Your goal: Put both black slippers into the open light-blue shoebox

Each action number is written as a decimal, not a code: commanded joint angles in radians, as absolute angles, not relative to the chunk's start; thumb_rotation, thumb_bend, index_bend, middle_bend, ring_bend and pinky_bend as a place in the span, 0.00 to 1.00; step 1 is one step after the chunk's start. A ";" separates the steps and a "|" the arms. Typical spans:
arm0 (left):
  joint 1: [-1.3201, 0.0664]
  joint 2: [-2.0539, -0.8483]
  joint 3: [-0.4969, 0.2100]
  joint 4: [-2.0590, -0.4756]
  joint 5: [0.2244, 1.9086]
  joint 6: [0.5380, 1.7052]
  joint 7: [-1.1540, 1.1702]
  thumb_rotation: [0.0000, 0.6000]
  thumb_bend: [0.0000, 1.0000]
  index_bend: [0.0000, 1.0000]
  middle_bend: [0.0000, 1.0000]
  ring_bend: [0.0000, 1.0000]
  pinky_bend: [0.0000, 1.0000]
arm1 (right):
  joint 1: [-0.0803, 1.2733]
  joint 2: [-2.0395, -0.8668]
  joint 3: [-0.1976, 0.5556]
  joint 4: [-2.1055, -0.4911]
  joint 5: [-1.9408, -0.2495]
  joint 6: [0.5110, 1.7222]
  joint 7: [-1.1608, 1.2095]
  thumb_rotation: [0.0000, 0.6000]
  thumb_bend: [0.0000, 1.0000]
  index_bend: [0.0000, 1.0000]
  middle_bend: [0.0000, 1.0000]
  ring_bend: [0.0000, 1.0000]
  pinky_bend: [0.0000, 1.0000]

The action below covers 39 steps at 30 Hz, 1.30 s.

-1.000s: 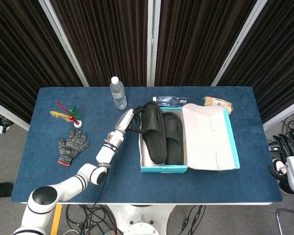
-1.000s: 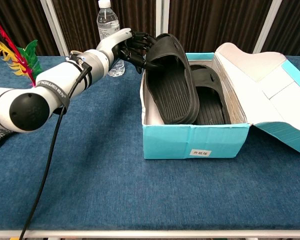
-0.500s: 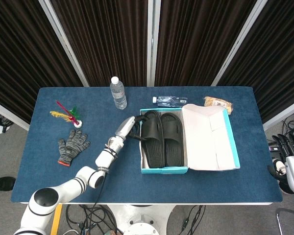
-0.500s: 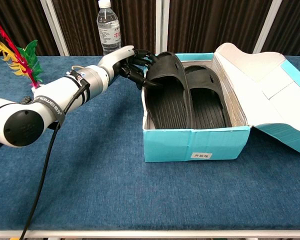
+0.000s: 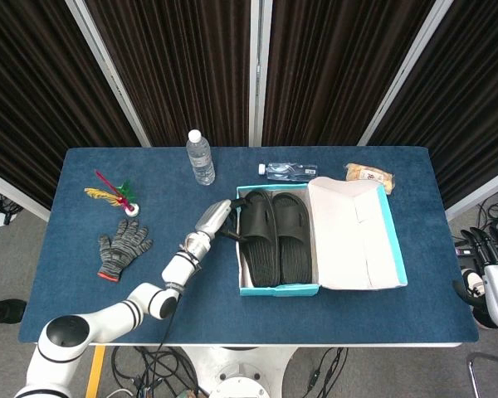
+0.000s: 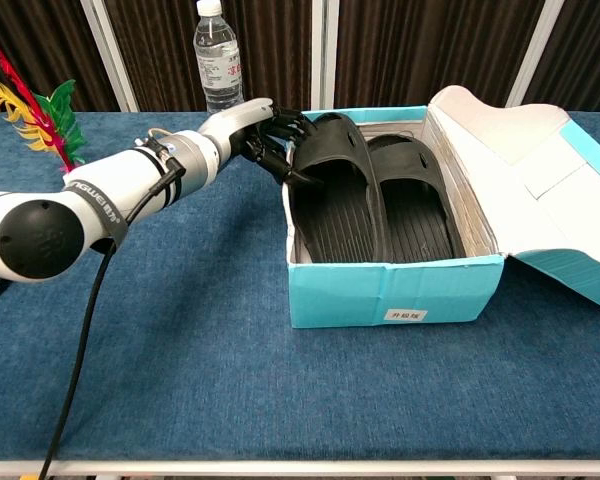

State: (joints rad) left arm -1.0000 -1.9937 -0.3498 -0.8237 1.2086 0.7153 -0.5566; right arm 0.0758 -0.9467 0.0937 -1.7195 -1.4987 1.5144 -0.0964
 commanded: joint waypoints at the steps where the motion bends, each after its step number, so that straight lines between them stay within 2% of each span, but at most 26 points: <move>1: -0.994 -1.970 -0.337 -0.860 1.216 0.728 -0.506 1.00 0.00 0.15 0.13 0.05 0.33 | 0.074 -0.946 0.092 -1.719 -1.501 1.517 -0.094 1.00 0.11 0.12 0.12 0.06 0.14; 5: -0.989 -1.943 -0.331 -0.905 1.218 0.736 -0.456 1.00 0.00 0.12 0.05 0.00 0.25 | 0.070 -0.943 0.091 -1.719 -1.501 1.522 -0.090 1.00 0.11 0.12 0.12 0.06 0.14; 11: -0.988 -1.849 -0.326 -1.023 1.211 0.709 -0.372 1.00 0.00 0.11 0.05 0.00 0.24 | 0.066 -0.940 0.089 -1.717 -1.508 1.528 -0.083 1.00 0.12 0.12 0.12 0.06 0.14; 15: -0.981 -1.742 -0.327 -1.155 1.198 0.689 -0.306 1.00 0.00 0.12 0.05 0.00 0.24 | 0.062 -0.939 0.088 -1.715 -1.509 1.532 -0.078 1.00 0.12 0.12 0.12 0.06 0.14; 21: -0.988 -1.673 -0.339 -1.261 1.184 0.748 -0.167 1.00 0.00 0.26 0.17 0.03 0.24 | 0.063 -0.940 0.088 -1.713 -1.510 1.530 -0.077 1.00 0.12 0.12 0.12 0.06 0.14; 22: -0.996 -1.672 -0.339 -1.265 1.180 0.746 -0.142 0.97 0.00 0.28 0.19 0.04 0.24 | 0.064 -0.941 0.088 -1.713 -1.512 1.529 -0.078 1.00 0.12 0.12 0.12 0.06 0.14; 24: -1.024 -1.675 -0.335 -1.257 1.172 0.731 -0.082 0.77 0.00 0.31 0.22 0.04 0.24 | 0.066 -0.942 0.088 -1.714 -1.514 1.528 -0.079 1.00 0.12 0.12 0.12 0.06 0.14; 25: -1.039 -1.678 -0.332 -1.246 1.165 0.720 -0.052 0.60 0.00 0.32 0.22 0.04 0.24 | 0.067 -0.942 0.088 -1.714 -1.515 1.528 -0.080 1.00 0.12 0.12 0.12 0.06 0.14; 26: -1.054 -1.683 -0.328 -1.235 1.157 0.707 -0.023 0.51 0.00 0.32 0.23 0.04 0.23 | 0.067 -0.942 0.089 -1.715 -1.515 1.528 -0.080 1.00 0.12 0.12 0.12 0.06 0.14; 28: -1.087 -1.698 -0.326 -1.210 1.129 0.681 0.037 0.40 0.00 0.33 0.23 0.04 0.22 | 0.067 -0.942 0.089 -1.715 -1.515 1.528 -0.081 1.00 0.12 0.12 0.12 0.06 0.14; 39: -1.195 -1.767 -0.307 -1.114 0.996 0.615 0.219 0.37 0.00 0.33 0.23 0.04 0.20 | 0.065 -0.944 0.090 -1.706 -1.508 1.528 -0.072 1.00 0.12 0.12 0.12 0.06 0.14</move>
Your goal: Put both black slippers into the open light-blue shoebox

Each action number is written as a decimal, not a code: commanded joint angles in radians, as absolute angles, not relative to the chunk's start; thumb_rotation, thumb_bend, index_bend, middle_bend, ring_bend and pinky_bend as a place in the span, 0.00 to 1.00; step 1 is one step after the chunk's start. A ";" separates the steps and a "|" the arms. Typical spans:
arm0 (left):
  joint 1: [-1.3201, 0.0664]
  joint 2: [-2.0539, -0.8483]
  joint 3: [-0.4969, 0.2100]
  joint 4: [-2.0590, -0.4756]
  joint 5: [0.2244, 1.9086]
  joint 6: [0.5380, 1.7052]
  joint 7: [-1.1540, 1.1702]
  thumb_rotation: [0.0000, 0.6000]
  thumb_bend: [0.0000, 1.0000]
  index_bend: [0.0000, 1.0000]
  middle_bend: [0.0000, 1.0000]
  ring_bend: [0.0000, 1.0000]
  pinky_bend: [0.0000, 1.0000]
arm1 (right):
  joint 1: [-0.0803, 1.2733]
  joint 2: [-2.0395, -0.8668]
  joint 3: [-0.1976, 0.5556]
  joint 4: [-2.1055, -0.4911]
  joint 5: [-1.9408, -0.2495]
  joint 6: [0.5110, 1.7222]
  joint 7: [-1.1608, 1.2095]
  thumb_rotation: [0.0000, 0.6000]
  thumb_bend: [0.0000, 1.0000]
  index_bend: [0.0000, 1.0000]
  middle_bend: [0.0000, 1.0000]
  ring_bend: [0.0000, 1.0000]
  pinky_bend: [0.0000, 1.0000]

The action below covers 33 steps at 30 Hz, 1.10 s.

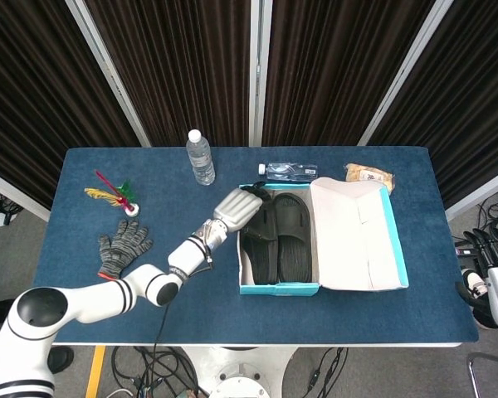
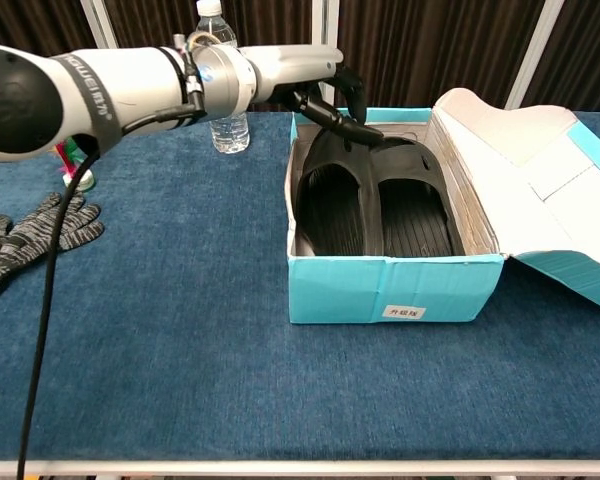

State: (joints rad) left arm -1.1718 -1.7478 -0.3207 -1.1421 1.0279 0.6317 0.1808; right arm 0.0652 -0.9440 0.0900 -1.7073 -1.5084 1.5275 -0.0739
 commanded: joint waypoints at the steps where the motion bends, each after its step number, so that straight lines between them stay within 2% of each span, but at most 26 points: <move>1: -1.200 -1.771 -0.302 -1.107 0.983 0.608 0.230 0.37 0.00 0.33 0.24 0.04 0.20 | 0.064 -0.945 0.090 -1.704 -1.507 1.528 -0.071 1.00 0.12 0.12 0.12 0.06 0.14; 7: -1.214 -1.785 -0.275 -1.079 0.891 0.596 0.295 0.37 0.00 0.33 0.25 0.04 0.19 | 0.062 -0.946 0.089 -1.699 -1.507 1.529 -0.064 1.00 0.12 0.12 0.12 0.06 0.14; 14: -1.205 -1.773 -0.270 -1.120 0.837 0.615 0.300 0.37 0.00 0.33 0.26 0.04 0.19 | 0.059 -0.947 0.088 -1.700 -1.514 1.537 -0.063 1.00 0.12 0.12 0.12 0.06 0.14; 20: -1.110 -1.700 -0.327 -1.272 0.915 0.747 0.154 0.38 0.00 0.33 0.26 0.04 0.20 | 0.053 -0.946 0.087 -1.698 -1.516 1.546 -0.056 1.00 0.12 0.12 0.12 0.06 0.14; 25: -0.988 -1.592 -0.318 -1.430 1.008 0.883 0.064 0.39 0.00 0.32 0.26 0.04 0.20 | 0.055 -0.952 0.087 -1.681 -1.511 1.537 -0.032 1.00 0.12 0.12 0.12 0.06 0.14; 26: -0.961 -1.569 -0.310 -1.460 1.022 0.910 0.053 0.41 0.00 0.32 0.26 0.04 0.20 | 0.055 -0.954 0.087 -1.677 -1.509 1.536 -0.027 1.00 0.12 0.12 0.12 0.06 0.14; 30: -0.832 -1.466 -0.250 -1.559 1.082 1.030 0.025 0.64 0.00 0.32 0.26 0.04 0.20 | 0.055 -0.960 0.087 -1.654 -1.498 1.525 0.005 1.00 0.12 0.12 0.13 0.06 0.14; 33: -0.743 -1.407 -0.197 -1.587 1.127 1.125 0.033 0.76 0.00 0.33 0.27 0.05 0.20 | 0.058 -0.970 0.083 -1.635 -1.485 1.503 0.029 1.00 0.12 0.12 0.13 0.06 0.14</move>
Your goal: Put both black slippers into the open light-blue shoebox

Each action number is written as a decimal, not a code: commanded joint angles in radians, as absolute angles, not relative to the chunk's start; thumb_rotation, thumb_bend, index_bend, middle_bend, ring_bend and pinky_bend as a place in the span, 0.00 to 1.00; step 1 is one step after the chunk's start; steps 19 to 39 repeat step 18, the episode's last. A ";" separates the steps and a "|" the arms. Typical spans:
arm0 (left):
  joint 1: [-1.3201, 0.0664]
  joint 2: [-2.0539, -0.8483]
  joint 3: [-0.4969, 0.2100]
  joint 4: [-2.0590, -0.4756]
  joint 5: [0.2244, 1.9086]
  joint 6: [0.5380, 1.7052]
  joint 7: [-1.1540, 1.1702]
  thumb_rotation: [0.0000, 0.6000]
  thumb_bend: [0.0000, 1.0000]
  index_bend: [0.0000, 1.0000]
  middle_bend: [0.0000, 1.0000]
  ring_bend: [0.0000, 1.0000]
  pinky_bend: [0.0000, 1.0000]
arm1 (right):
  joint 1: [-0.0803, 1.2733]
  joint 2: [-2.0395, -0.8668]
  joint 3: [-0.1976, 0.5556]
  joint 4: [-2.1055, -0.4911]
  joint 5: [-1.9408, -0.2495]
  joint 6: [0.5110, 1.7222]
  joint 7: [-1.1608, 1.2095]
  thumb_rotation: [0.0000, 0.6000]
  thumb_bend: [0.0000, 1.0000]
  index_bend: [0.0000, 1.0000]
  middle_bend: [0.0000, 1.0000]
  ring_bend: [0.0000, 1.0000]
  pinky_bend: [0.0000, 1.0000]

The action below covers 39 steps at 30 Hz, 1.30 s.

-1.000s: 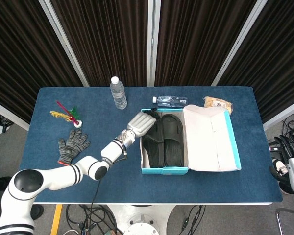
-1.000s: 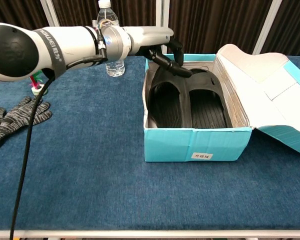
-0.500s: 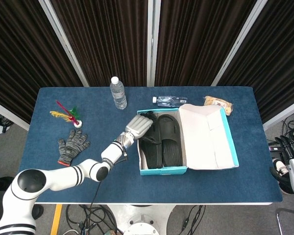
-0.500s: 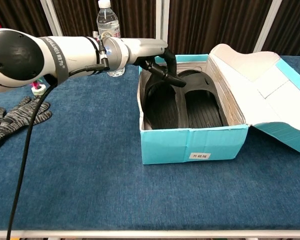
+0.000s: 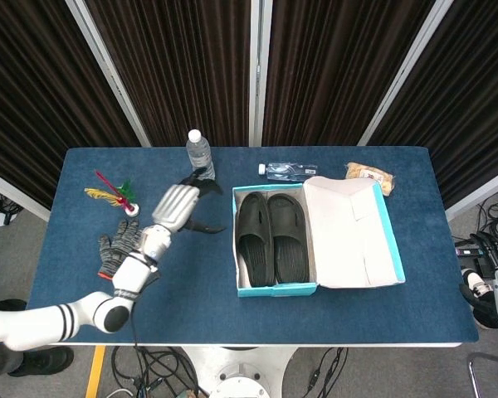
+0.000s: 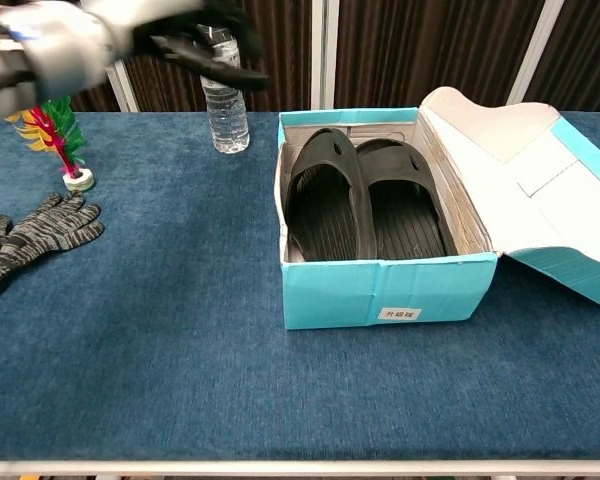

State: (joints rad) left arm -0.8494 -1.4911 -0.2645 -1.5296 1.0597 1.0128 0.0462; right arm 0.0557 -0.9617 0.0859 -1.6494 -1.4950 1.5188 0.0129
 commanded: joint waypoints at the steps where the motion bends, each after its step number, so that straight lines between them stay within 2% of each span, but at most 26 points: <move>1: -0.716 -1.391 -0.179 -1.592 1.139 1.152 0.039 0.80 0.00 0.33 0.27 0.07 0.20 | 0.059 -0.975 0.082 -1.629 -1.482 1.497 0.036 1.00 0.12 0.12 0.13 0.06 0.14; 3: -0.657 -1.354 -0.137 -1.608 1.168 1.208 0.052 0.94 0.00 0.33 0.27 0.11 0.20 | 0.061 -0.989 0.078 -1.613 -1.477 1.485 0.050 1.00 0.12 0.12 0.13 0.06 0.15; 5: -0.607 -1.324 -0.101 -1.618 1.190 1.256 0.072 1.00 0.00 0.33 0.27 0.11 0.21 | 0.064 -0.999 0.077 -1.601 -1.474 1.476 0.061 1.00 0.12 0.12 0.13 0.06 0.15; 9: -0.499 -1.282 -0.050 -1.611 1.212 1.389 0.165 1.00 0.00 0.33 0.26 0.11 0.21 | 0.071 -1.025 0.081 -1.572 -1.471 1.469 0.074 1.00 0.12 0.12 0.12 0.03 0.13; 11: -0.455 -1.269 -0.040 -1.614 1.208 1.440 0.193 1.00 0.00 0.33 0.26 0.11 0.21 | 0.073 -1.034 0.084 -1.561 -1.472 1.470 0.080 1.00 0.12 0.12 0.09 0.00 0.09; 18: -0.306 -1.222 0.011 -1.687 1.225 1.585 0.262 1.00 0.00 0.33 0.26 0.11 0.20 | 0.078 -1.067 0.079 -1.513 -1.489 1.467 0.150 1.00 0.12 0.12 0.08 0.00 0.07; 39: -0.306 -1.222 0.011 -1.687 1.225 1.585 0.262 1.00 0.00 0.33 0.26 0.11 0.20 | 0.078 -1.067 0.079 -1.513 -1.489 1.467 0.150 1.00 0.12 0.12 0.08 0.00 0.07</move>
